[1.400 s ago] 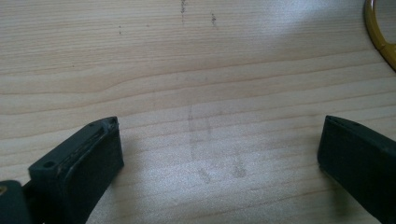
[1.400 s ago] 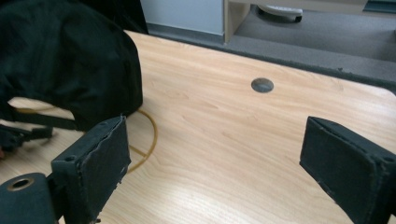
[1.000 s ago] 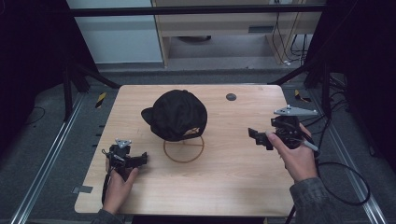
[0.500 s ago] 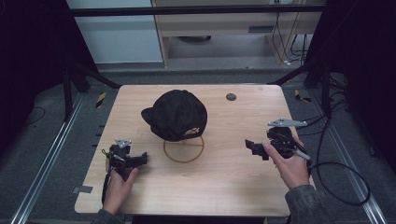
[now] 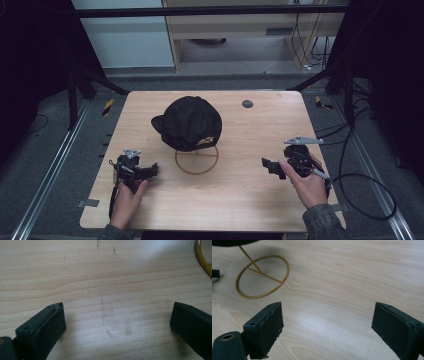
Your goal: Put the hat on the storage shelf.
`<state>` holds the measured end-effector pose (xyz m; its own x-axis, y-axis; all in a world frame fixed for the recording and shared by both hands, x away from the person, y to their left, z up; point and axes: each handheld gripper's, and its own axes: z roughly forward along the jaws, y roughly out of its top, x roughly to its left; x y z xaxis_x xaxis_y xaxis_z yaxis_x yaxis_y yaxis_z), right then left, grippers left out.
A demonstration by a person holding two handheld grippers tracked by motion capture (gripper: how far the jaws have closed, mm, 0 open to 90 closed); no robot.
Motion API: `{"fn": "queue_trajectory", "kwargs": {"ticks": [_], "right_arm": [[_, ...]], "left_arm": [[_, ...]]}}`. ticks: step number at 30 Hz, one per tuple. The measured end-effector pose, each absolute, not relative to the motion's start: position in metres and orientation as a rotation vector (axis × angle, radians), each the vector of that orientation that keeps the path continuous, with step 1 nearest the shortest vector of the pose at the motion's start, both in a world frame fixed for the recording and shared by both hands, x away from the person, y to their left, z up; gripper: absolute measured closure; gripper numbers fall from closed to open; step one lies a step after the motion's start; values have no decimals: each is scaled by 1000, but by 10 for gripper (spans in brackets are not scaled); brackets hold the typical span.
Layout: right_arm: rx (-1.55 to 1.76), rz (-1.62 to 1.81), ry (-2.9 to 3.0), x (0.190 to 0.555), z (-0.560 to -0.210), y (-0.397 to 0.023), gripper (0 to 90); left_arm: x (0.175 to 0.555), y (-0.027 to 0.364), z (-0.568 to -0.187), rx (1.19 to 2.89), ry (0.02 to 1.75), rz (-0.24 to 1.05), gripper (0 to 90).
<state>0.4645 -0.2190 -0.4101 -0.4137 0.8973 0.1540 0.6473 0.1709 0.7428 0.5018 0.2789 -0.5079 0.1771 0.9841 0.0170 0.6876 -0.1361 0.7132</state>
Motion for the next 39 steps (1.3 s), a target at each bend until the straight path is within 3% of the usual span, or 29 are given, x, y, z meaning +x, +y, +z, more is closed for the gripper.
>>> {"fn": "queue_trajectory", "kwargs": {"ticks": [21, 39], "right_arm": [[1514, 1002, 2213, 465, -477, -197, 129], [1493, 966, 2136, 474, -504, -180, 109]], "left_arm": [[502, 279, -508, 1892, 1570, 677, 0], [502, 279, -508, 1892, 1570, 677, 0]]}}
